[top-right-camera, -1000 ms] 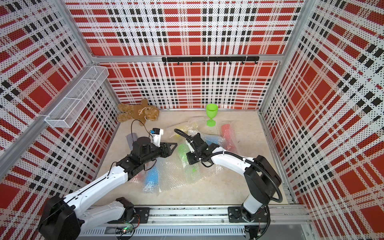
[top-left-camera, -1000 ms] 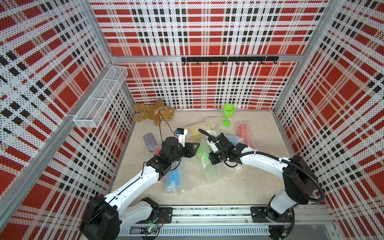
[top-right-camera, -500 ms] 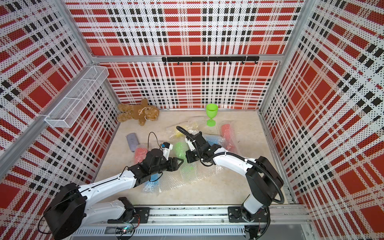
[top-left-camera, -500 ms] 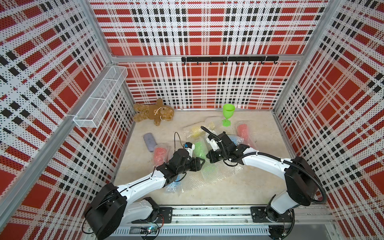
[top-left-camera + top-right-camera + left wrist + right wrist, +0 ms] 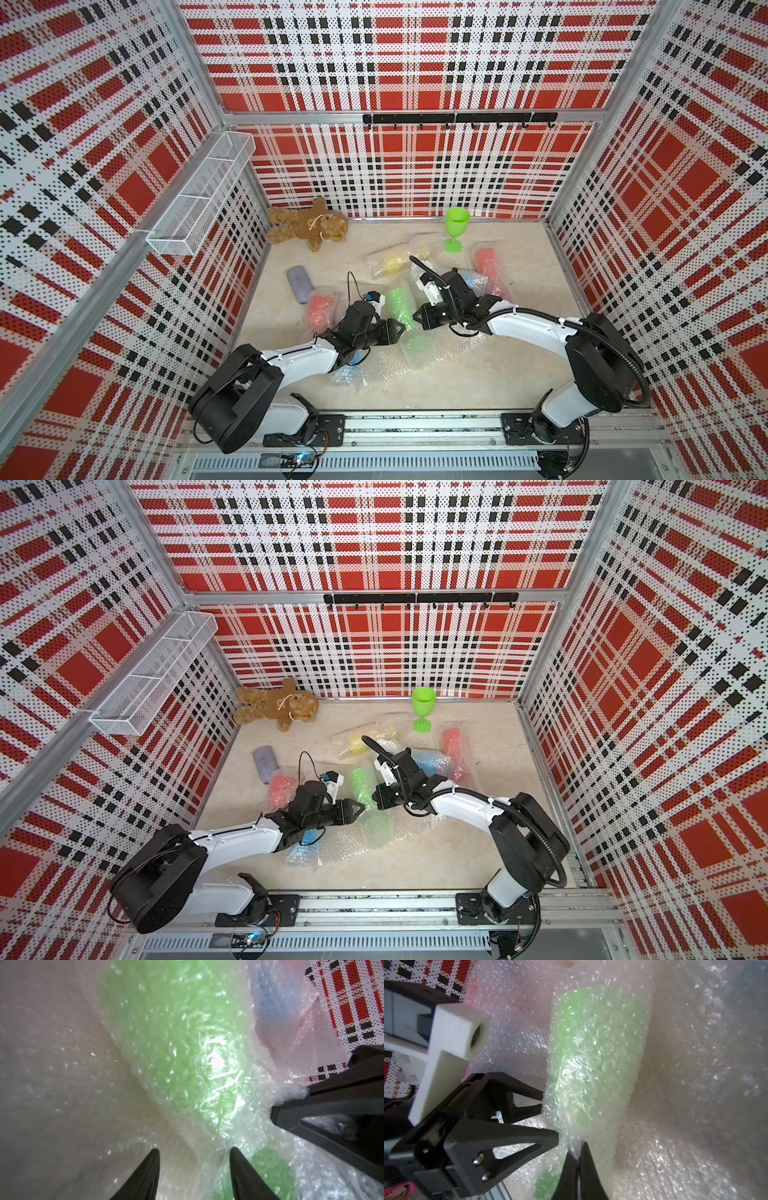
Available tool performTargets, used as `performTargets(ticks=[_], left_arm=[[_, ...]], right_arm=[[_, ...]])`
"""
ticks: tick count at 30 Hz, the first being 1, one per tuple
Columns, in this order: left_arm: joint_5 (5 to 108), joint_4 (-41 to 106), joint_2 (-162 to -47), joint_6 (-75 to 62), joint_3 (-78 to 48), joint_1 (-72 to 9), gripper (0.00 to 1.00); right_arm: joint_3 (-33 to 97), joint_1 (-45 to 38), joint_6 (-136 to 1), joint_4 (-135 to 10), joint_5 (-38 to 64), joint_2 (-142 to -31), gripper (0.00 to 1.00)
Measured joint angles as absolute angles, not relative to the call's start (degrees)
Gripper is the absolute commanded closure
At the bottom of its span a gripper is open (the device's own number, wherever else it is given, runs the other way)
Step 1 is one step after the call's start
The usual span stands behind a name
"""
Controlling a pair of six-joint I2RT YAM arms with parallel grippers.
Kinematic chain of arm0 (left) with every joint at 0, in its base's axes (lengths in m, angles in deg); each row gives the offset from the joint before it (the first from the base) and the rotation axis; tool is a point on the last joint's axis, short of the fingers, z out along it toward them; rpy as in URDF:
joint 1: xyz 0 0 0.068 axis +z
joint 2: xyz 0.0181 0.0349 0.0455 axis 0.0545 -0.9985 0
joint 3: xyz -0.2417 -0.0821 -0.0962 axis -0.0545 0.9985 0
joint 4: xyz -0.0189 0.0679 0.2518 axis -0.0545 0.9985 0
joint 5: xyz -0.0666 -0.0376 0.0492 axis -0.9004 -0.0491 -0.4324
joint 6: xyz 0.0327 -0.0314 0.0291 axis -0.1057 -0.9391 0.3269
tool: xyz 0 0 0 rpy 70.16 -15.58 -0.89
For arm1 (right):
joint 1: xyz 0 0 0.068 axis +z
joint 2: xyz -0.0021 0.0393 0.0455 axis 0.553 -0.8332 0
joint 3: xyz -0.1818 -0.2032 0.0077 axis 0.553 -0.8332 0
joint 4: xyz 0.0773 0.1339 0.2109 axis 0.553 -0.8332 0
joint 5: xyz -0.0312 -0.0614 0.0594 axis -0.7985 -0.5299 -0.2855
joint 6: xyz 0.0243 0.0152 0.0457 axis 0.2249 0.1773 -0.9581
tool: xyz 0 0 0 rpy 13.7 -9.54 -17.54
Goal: Unpack wine glasses from bubble wrap
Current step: Unwrap the bubble wrap.
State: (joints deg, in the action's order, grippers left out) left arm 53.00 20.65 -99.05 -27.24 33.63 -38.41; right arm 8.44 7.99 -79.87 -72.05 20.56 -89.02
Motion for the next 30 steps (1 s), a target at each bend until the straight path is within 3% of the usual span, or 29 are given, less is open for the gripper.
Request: performTargets(ticks=[5,10,11,14,18,22,27,30], left_arm=[[50.46,16.87,-100.43,-28.13,33.61,-38.19,0.56],[48.5,15.3,-102.94,-28.44,33.59,-38.28,0.85],[48.39,15.21,-103.2,-28.37,33.59,-38.28,0.89],[47.91,14.73,-103.64,-28.31,33.59,-38.08,1.0],[47.56,14.49,-103.64,-28.24,33.59,-37.84,1.0],[47.47,14.47,-103.64,-28.24,33.59,-37.8,1.0],[47.1,14.38,-103.82,-28.22,33.56,-37.8,1.0],[47.03,14.14,-104.14,-28.02,33.56,-37.8,1.0]], right_arm=[[7.59,7.49,-80.74,-69.41,22.46,-89.89,1.0],[7.56,7.42,-81.18,-68.12,23.21,-90.94,1.0],[7.56,7.29,-81.18,-68.1,23.19,-90.99,0.96],[7.59,7.12,-80.83,-68.25,22.79,-91.01,0.73],[8.2,7.12,-79.43,-70.0,20.74,-91.01,0.61],[9.29,7.12,-77.77,-71.9,18.79,-91.01,0.71],[10.38,7.14,-75.96,-73.3,16.76,-91.01,0.99],[10.62,7.12,-75.41,-73.73,15.21,-91.01,1.0]])
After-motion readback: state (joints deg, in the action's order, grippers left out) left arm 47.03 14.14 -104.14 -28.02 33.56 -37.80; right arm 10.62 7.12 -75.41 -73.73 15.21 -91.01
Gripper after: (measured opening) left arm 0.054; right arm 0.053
